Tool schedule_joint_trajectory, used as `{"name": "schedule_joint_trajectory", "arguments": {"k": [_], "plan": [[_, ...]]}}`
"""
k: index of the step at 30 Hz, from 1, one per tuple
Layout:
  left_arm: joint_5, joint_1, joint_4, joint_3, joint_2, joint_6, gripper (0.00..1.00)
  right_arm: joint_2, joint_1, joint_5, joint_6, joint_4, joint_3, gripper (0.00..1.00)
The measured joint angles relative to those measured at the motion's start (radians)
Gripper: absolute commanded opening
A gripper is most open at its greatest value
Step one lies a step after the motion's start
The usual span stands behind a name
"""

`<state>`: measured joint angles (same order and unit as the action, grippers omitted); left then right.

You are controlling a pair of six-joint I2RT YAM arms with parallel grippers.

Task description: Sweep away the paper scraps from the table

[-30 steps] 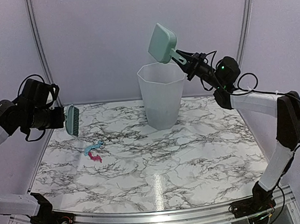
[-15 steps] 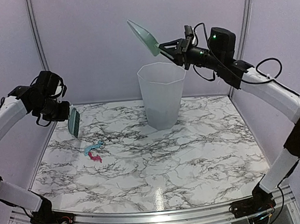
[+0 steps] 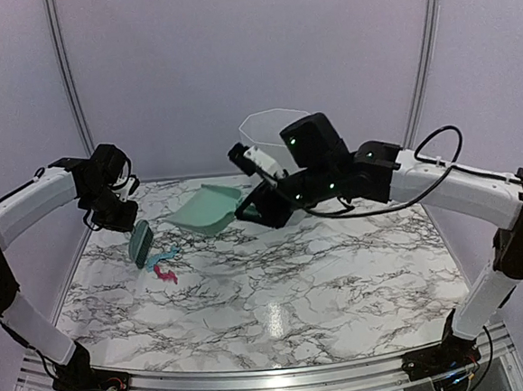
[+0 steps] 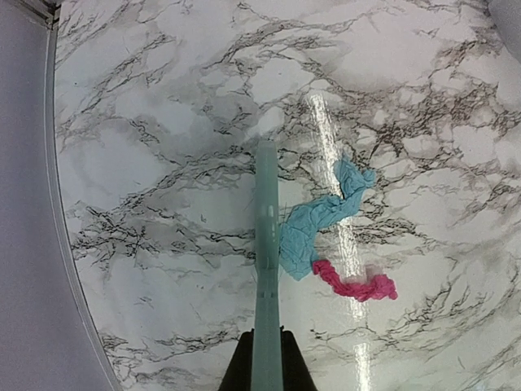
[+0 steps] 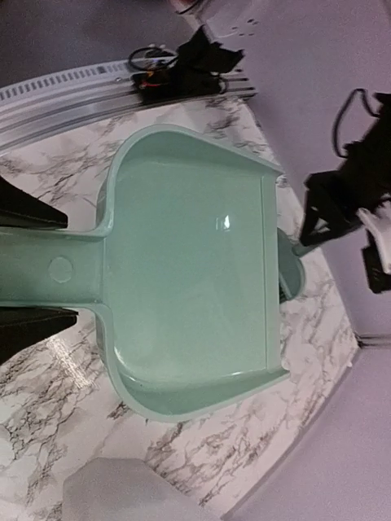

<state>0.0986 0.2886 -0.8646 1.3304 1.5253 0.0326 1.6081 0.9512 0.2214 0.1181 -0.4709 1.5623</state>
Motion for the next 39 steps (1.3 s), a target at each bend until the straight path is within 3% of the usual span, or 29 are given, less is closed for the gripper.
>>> {"name": "schedule_joint_trajectory", "arguments": {"k": [6, 14, 39], "plan": [[0.03, 0.0, 0.003, -0.013, 0.035, -0.066, 0.0, 0.135, 0.108, -0.054, -0.184, -0.108, -0.056, 0.0], [0.011, 0.01, 0.024, -0.069, 0.005, -0.053, 0.0, 0.269, 0.162, -0.125, -0.266, -0.153, -0.062, 0.0], [-0.074, 0.188, 0.054, -0.195, -0.127, 0.131, 0.0, 0.446, 0.164, -0.217, -0.151, -0.082, -0.022, 0.0]]}}
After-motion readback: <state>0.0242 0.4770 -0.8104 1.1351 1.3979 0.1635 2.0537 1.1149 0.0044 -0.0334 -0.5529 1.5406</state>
